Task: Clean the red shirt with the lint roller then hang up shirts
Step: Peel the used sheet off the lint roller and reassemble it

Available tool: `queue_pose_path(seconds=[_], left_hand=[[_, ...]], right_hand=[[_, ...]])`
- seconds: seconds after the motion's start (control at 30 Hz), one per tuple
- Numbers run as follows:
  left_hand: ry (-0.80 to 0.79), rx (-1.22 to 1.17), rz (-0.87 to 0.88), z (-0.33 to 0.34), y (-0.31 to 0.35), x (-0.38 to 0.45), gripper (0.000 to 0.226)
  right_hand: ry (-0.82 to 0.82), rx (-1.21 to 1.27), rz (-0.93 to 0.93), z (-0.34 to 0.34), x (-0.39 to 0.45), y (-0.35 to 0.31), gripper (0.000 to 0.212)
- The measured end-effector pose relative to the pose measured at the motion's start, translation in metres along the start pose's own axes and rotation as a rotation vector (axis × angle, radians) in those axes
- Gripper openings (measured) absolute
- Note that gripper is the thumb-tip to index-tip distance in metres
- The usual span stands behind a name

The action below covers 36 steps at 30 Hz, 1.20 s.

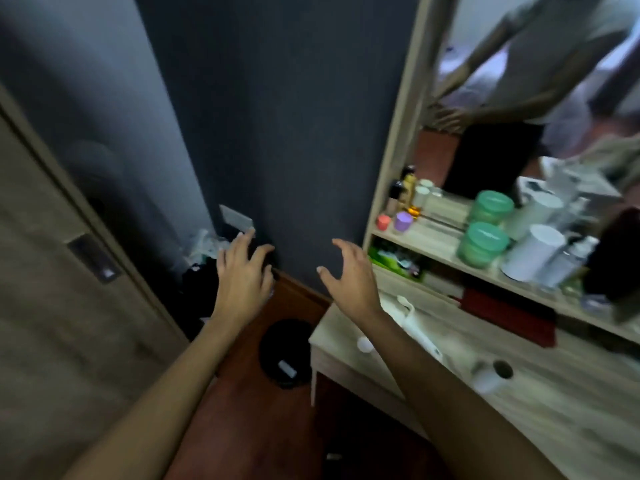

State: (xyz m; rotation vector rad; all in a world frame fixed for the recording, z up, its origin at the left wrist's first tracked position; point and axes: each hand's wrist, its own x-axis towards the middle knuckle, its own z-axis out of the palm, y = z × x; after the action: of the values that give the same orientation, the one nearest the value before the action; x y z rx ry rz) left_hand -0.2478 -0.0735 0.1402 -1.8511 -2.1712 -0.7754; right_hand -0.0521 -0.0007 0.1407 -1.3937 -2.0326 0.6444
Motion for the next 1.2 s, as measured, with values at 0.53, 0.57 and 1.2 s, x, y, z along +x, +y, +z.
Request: queue_pose_path(seconds=[0.53, 0.57, 1.2], left_hand=[[-0.378, -0.114, 0.110, 0.160, 0.177, 0.012, 0.045], [-0.402, -0.112, 0.087, 0.170, 0.183, 0.010, 0.045], [-0.873, -0.172, -0.429, 0.227, 0.152, -0.032, 0.054]], right_hand=[[-0.320, -0.451, 0.739, -0.115, -0.056, 0.234, 0.081], [-0.361, -0.451, 0.784, -0.117, -0.058, 0.242, 0.083], [-0.220, 0.441, 0.776, -0.099, -0.008, 0.270, 0.017]])
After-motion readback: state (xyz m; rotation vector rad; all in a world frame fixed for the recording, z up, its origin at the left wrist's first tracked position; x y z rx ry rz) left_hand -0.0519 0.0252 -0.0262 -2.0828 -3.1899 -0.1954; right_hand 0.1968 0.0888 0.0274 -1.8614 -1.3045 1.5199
